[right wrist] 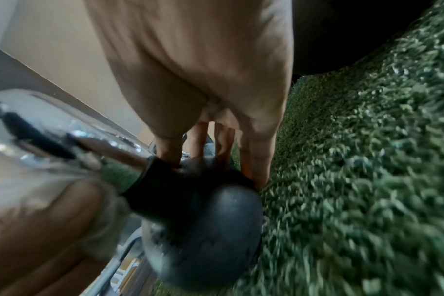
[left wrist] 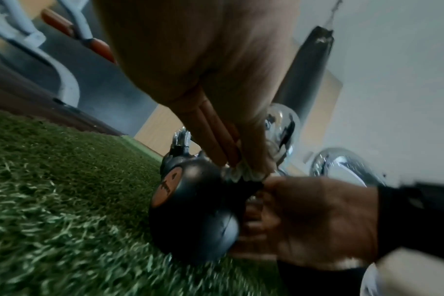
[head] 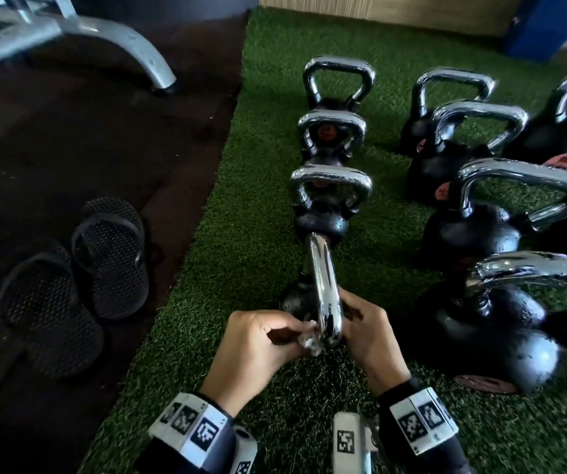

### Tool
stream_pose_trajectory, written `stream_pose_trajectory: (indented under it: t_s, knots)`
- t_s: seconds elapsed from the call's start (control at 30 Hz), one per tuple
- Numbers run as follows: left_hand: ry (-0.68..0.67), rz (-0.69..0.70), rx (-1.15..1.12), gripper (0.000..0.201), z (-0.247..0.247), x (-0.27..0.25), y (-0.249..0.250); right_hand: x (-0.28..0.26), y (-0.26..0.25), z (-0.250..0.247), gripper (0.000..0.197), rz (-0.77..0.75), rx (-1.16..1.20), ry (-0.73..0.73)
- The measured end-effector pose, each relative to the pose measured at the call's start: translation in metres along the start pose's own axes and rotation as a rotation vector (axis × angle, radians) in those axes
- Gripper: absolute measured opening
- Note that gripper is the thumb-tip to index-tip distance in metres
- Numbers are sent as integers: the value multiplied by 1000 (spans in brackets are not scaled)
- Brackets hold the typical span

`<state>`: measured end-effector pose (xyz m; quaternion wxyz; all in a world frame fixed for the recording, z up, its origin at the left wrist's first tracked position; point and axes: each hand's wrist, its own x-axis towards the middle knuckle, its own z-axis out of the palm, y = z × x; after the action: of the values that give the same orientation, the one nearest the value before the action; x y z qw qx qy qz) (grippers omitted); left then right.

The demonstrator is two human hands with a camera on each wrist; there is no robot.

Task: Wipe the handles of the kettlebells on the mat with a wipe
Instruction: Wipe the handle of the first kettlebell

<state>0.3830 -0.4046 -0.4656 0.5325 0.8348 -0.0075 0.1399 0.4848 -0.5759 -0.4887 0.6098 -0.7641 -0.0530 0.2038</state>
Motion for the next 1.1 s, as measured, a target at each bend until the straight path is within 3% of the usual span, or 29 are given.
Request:
stream_pose_trajectory:
  t_s: [0.1,0.17,0.23,0.37,0.47,0.53,0.63,0.73,0.8,0.83,0.87,0.97,1.03,1.1]
  knots:
    - [-110,-116,-98,19,-16,8,-2,-7,-11,-12,39,-43,-96,59]
    - [-76,-179,-254,20,-27,13,-1,-18,-24,-25,36,-174,-232,194]
    - [11,-308,-542,33,-35,19,3,-33,-42,-34,33,-348,-273,266]
    - [17,-423,-804,55,-34,28,17,-58,-84,-26,33,-538,-266,38]
    - [-42,-371,-780,45,-27,32,28,-60,-97,-17,39,-588,-266,-3]
    - [-13,-342,-728,45,-23,34,35,-58,-97,-14,37,-605,-255,24]
    - [67,-258,-580,41,-20,35,39,-57,-93,-13,29,-645,-276,74]
    - [53,-161,-396,30,-21,33,37,-56,-87,-16,22,-641,-258,120]
    - [122,-181,-201,19,-25,34,27,-50,-81,-25,21,-592,-210,156]
    - [140,-240,-104,39,-27,34,18,-45,-76,-30,22,-560,-192,177]
    - [68,-322,-47,67,-27,33,10,-38,-72,-35,23,-528,-187,199]
    - [-347,-463,142,138,-11,26,-10,-15,-57,-42,24,-429,-260,251]
    - [-391,-389,241,157,15,22,-23,2,-47,-41,25,-347,-312,261]
    - [-257,-286,296,156,42,23,-30,16,-41,-38,24,-302,-338,275]
